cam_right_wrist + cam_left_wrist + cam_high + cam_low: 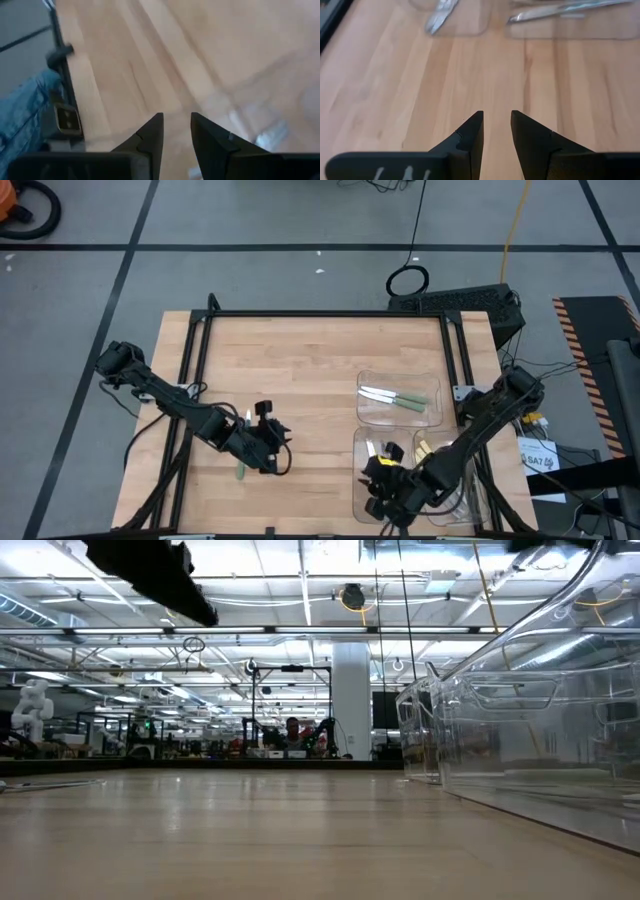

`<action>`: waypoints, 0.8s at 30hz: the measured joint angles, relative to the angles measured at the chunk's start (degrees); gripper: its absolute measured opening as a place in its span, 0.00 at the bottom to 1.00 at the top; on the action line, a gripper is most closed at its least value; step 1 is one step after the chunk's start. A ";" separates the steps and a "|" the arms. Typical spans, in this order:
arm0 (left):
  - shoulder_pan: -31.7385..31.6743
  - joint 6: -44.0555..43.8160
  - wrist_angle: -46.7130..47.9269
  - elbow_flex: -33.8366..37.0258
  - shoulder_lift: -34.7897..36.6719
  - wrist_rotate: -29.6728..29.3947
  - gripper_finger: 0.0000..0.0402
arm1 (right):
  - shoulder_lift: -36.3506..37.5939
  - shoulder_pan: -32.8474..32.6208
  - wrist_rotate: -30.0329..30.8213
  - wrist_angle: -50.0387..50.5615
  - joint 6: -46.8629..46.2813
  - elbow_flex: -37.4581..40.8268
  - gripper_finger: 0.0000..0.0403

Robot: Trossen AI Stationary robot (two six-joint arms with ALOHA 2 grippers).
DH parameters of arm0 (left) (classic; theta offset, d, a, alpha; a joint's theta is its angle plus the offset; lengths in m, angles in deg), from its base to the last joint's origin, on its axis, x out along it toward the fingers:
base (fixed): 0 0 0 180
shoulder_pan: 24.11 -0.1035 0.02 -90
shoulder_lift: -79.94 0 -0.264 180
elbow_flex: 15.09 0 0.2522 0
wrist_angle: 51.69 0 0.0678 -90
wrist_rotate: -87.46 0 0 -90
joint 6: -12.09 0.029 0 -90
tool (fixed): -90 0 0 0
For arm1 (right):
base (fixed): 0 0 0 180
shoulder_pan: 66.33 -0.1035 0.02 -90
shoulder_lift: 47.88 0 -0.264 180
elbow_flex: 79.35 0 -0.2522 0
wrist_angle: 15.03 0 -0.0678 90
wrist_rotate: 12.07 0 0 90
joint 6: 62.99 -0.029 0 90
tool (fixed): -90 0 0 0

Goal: Sort silverware by color (type)
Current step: Put the green knife into the top transparent bin

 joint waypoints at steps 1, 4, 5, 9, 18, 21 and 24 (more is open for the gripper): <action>0.00 -1.47 0.98 0.00 0.00 0.01 0.26 | 0.02 -0.29 1.86 0.11 1.66 -1.14 0.23; 0.00 -7.47 4.80 0.00 0.00 0.25 0.26 | 0.07 -0.76 4.12 0.06 5.78 -3.14 0.23; 0.00 -9.09 6.41 0.00 0.00 0.64 0.26 | 0.07 -0.76 4.09 0.09 7.00 -3.44 0.23; 0.20 -15.80 16.26 0.00 0.00 1.49 0.26 | 0.07 -0.80 4.07 0.94 10.53 -3.62 0.23; 7.75 -35.21 30.26 2.93 0.00 1.21 0.26 | 0.02 -0.81 3.86 4.26 10.73 -3.62 0.23; 11.06 -41.99 31.13 5.90 0.00 1.23 0.26 | 0.02 -0.84 3.86 4.26 12.36 -3.62 0.23; 13.07 -50.42 31.13 7.80 0.00 1.35 0.26 | 0.02 -0.73 3.89 4.26 14.45 -3.62 0.23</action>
